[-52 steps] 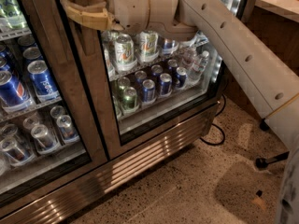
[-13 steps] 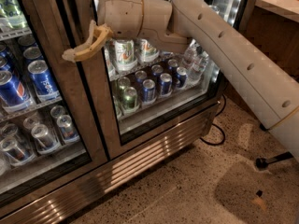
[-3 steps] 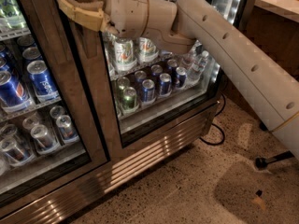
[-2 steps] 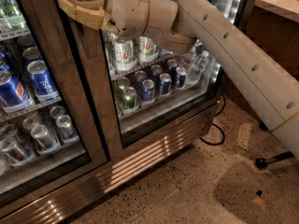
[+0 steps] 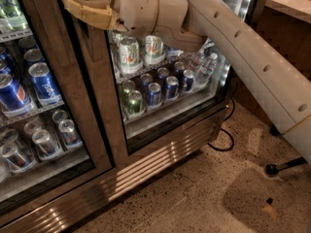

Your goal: Open right fridge door

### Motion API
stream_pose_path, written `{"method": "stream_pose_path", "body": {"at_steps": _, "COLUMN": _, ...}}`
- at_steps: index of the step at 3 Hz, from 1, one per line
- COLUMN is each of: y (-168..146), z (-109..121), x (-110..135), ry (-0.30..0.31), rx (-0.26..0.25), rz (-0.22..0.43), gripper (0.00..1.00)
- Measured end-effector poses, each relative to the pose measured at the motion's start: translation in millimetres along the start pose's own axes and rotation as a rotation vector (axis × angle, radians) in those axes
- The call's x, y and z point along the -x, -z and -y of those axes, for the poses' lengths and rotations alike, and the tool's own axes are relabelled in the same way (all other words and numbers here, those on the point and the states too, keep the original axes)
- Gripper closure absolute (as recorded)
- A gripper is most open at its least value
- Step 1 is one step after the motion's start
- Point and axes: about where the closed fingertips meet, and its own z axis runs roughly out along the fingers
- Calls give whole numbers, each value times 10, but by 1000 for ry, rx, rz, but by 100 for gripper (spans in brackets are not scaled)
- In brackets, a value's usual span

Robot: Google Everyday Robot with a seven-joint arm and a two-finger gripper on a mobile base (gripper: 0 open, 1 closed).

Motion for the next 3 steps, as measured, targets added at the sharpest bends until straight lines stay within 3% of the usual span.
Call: {"method": "stream_pose_path", "body": {"at_steps": 3, "y": 19, "z": -14, "x": 60, "ry": -7, "rx": -3, "rz": 5, "gripper": 100}}
